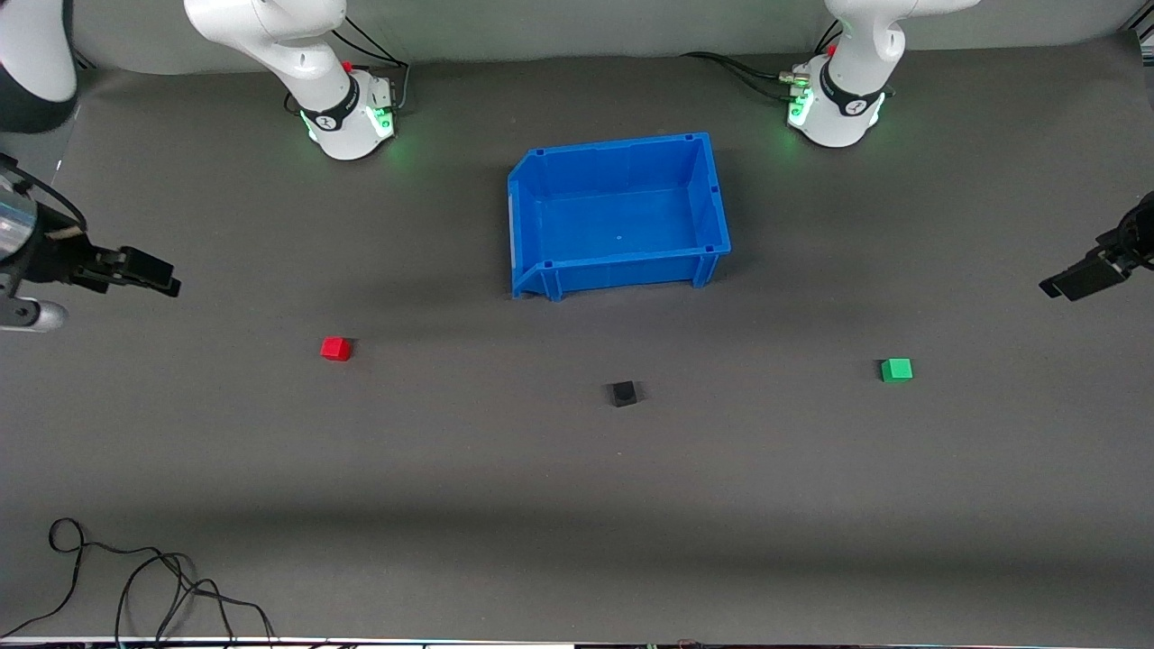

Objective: Attach green and red cubes to black cube

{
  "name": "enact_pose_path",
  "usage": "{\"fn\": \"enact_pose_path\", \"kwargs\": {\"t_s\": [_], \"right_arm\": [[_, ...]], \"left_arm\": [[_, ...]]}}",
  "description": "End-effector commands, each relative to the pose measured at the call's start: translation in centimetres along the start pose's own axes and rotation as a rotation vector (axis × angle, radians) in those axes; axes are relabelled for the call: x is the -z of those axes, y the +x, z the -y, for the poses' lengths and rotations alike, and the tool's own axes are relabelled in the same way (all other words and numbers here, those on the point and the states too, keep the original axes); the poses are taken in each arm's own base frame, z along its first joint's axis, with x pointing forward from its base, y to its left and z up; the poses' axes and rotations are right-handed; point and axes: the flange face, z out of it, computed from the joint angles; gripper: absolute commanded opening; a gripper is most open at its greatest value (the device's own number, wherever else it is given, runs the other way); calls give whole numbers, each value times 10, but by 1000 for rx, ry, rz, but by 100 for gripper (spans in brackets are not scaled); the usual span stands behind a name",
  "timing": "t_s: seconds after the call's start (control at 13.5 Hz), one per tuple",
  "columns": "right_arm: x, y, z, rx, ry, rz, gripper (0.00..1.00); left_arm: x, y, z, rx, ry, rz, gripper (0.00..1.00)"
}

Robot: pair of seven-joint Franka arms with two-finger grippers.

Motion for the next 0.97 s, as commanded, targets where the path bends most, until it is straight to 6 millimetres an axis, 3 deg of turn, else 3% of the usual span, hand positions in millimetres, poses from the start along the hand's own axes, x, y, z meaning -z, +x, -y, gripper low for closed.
{"fn": "enact_pose_path", "kwargs": {"t_s": [0.0, 0.37, 0.52, 0.89], "right_arm": [[-2, -3, -2, 13, 2, -13, 100], [-19, 9, 1, 12, -4, -2, 100], [-19, 10, 1, 12, -4, -6, 100], [-19, 9, 1, 14, -4, -6, 100]], "left_arm": [[-2, 8, -8, 220, -55, 37, 100], [-15, 11, -16, 553, -102, 123, 100], [-24, 24, -3, 644, -134, 166, 100], [-73, 30, 10, 738, -191, 263, 100]]}}
